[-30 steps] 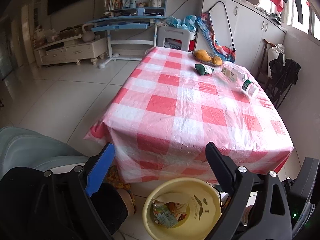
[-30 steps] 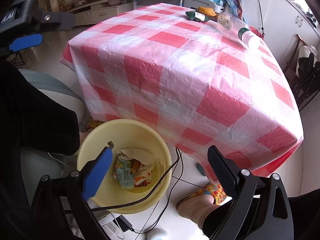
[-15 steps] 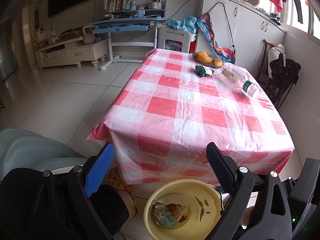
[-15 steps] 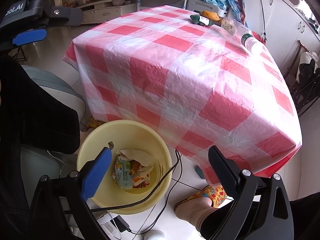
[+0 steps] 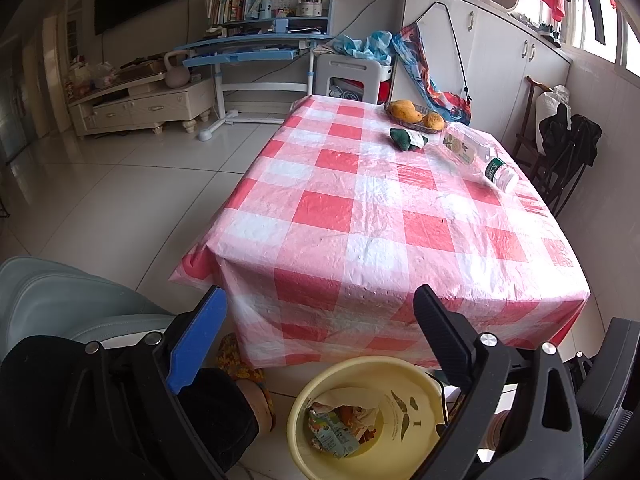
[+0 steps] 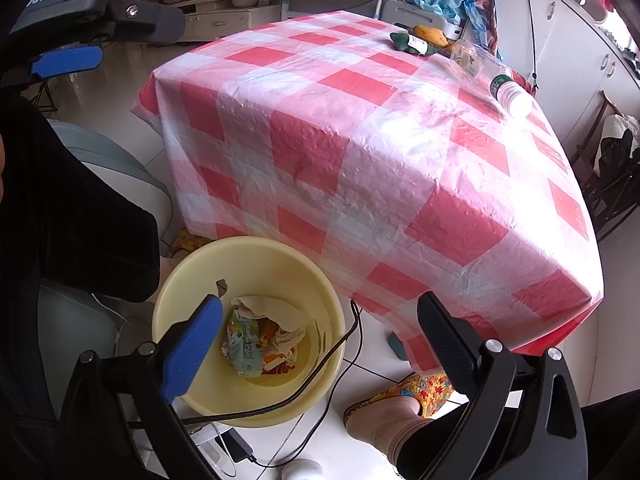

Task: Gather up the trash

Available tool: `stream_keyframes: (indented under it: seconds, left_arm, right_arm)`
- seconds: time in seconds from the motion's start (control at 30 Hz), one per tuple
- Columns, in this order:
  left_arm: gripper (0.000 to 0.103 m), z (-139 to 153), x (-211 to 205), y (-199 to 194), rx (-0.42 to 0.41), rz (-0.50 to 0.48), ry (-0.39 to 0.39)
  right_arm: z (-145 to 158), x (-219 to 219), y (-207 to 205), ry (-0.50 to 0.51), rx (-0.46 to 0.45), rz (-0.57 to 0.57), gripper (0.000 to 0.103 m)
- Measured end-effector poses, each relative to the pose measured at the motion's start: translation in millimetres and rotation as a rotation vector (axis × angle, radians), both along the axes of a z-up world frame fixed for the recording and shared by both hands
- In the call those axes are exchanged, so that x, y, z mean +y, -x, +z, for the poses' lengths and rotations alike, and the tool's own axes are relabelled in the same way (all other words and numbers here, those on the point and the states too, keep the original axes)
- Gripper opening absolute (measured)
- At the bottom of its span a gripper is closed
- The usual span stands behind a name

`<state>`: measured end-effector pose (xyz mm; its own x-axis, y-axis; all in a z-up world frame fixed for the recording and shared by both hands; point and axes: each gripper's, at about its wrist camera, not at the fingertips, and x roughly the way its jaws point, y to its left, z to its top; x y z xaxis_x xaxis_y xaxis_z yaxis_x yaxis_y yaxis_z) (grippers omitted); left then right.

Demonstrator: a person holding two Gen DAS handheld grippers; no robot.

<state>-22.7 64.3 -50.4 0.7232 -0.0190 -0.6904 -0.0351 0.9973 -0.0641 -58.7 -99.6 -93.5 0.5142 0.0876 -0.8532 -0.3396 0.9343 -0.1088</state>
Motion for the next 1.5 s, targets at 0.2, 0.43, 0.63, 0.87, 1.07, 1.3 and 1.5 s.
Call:
stream_keyframes:
  seconds: [0.2,0.43,0.63,0.87,1.07,1.3,1.5]
  left_arm:
    - [0.091,-2,0,1,0.001,-0.002,-0.004]
    - [0.091,2,-2,-10,0.004,-0.006,0.03]
    - [0.091,35,-29,-60,-0.068,-0.12,-0.029]
    - [0.091,38,-61,-164,-0.047,-0.154,-0.039]
    - [0.091,12,-92,-251,0.029,-0.197,-0.076]
    - [0.091,-11,-125,-326,0.072,-0.299,-0.141]
    - [0.091,-30,-147,-363,0.113,-0.358,-0.2]
  right_arm:
    - [1,2,1,0.01,-0.01,0.008,0.094]
    - [17,-1,-2,0.009,-0.036,0.017,0.094]
    - [59,-29,-29,0.029,-0.135,0.007,0.095]
    - [65,-63,-101,0.059,-0.189,-0.056,0.095]
    - [60,-78,-185,0.097,-0.205,-0.083,0.095]
    - [40,-98,-255,0.08,-0.17,-0.12,0.095]
    - [36,-107,-282,0.048,-0.159,-0.138,0.095]
